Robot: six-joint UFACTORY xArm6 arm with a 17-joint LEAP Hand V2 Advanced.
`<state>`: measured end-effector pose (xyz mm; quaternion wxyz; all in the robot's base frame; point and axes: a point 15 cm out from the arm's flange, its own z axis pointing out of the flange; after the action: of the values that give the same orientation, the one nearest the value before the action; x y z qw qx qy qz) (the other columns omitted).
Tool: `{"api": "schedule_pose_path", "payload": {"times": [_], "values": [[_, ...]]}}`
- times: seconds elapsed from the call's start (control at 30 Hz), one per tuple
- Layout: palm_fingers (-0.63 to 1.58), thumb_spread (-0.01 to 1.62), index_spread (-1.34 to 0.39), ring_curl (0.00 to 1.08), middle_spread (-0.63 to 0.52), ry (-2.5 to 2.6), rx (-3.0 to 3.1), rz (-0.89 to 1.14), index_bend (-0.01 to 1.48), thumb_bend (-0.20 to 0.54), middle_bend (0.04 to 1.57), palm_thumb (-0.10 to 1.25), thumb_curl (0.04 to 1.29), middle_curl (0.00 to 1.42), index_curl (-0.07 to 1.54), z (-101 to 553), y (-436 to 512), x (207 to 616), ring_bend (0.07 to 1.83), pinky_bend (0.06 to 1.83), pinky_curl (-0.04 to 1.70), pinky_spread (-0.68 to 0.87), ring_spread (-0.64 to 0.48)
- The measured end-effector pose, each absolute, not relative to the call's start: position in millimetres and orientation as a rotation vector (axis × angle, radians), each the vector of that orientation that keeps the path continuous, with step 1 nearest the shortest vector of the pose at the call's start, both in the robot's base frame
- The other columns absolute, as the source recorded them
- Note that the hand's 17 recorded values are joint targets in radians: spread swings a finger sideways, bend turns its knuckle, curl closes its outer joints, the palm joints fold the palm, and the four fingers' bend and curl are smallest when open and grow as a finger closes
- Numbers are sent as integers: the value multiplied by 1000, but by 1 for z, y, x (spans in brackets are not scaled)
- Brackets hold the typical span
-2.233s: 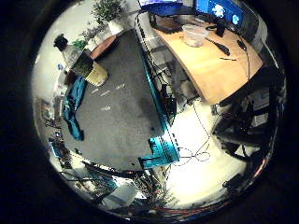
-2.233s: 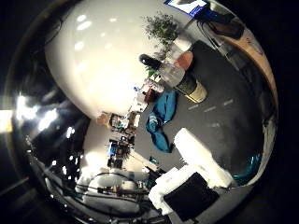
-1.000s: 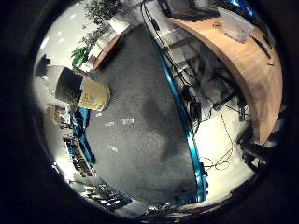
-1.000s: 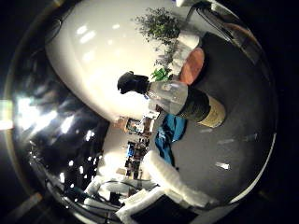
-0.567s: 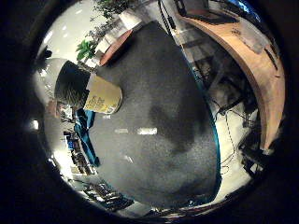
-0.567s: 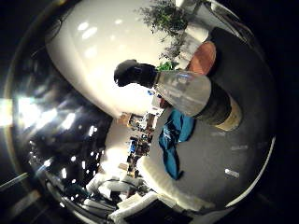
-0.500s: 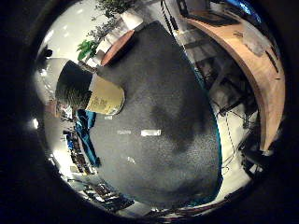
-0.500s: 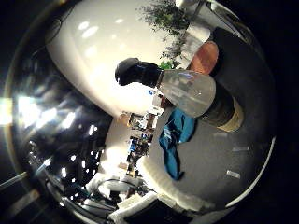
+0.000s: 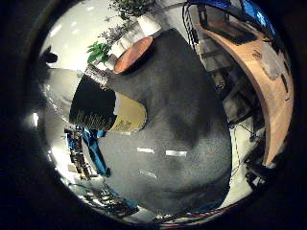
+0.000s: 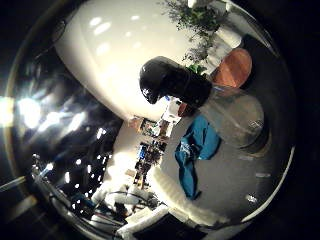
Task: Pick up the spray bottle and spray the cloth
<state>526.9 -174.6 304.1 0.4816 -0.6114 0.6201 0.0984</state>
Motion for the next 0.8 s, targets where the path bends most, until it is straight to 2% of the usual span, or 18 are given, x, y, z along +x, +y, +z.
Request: {"api": "schedule_pose_path", "payload": {"times": [0.47,0.8], "values": [[-3,1040,-280,265,149,1481,-1506,265,145,-25,196,455,278,328,235,303,-155,535,297,479,319,420,201],[34,1043,-268,279,128,1478,-1515,270,133,-24,276,458,281,346,210,302,-147,539,370,490,316,428,186]]}}
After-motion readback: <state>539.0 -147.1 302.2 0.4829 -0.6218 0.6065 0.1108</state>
